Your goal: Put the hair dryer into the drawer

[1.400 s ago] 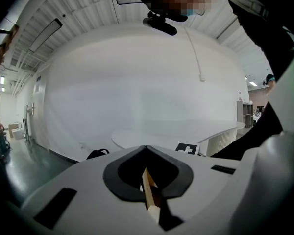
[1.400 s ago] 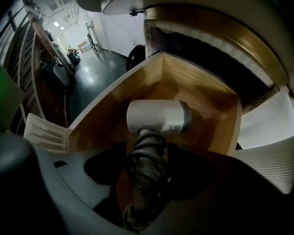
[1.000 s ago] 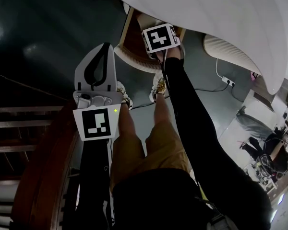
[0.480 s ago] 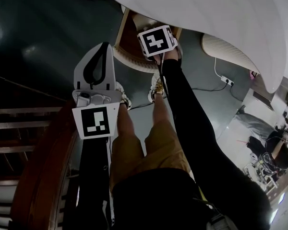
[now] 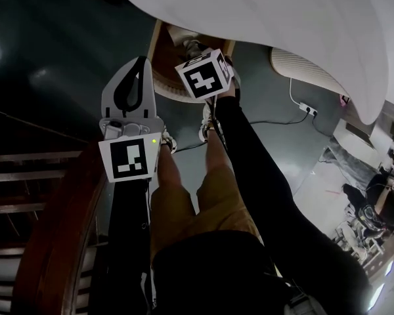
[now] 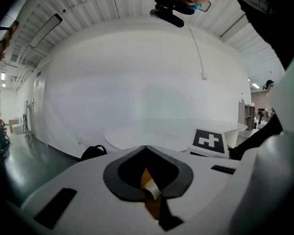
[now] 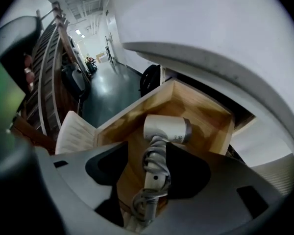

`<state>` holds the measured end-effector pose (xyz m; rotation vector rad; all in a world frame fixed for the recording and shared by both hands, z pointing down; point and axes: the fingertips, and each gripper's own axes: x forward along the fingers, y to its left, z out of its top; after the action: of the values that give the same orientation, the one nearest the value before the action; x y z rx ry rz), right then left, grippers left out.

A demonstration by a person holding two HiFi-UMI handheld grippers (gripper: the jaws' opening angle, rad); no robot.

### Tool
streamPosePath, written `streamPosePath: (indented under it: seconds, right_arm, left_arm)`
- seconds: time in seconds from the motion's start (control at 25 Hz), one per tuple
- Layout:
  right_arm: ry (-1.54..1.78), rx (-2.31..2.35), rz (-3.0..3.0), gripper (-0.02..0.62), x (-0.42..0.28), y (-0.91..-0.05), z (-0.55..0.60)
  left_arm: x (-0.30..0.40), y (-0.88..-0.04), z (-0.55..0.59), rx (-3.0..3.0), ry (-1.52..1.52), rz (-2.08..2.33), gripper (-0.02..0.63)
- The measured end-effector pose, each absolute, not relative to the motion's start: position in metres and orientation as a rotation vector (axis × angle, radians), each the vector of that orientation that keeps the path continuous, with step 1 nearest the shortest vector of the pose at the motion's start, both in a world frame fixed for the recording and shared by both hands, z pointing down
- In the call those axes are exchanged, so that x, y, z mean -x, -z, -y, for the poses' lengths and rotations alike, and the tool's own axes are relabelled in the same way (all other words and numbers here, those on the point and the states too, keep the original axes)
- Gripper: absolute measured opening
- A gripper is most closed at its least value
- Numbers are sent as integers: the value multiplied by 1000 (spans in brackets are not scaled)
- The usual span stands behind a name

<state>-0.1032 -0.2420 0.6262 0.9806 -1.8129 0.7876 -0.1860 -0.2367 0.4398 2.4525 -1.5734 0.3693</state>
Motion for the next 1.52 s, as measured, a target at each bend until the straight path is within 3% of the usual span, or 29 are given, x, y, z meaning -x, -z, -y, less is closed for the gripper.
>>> streamPosePath:
  seconds: [0.4,0.72,1.04,1.52]
  right_arm:
    - [-766,-992,1973,253,103,-585,213]
    - [-618,-1039,2149,252,108,-490,95]
    - [-466,-1032,2169,252,103,-562,129]
    - [-287,-1071,2490,270,91,-451,116]
  left_arm:
    - [162,-427,235,-2462,-363,1566,14]
    - [172,-369,100,-2530,-297,1693,14]
    - [181,-477,133,-2481,-226,1702,14]
    - [165,-392,107,-2552,-249,1765,14]
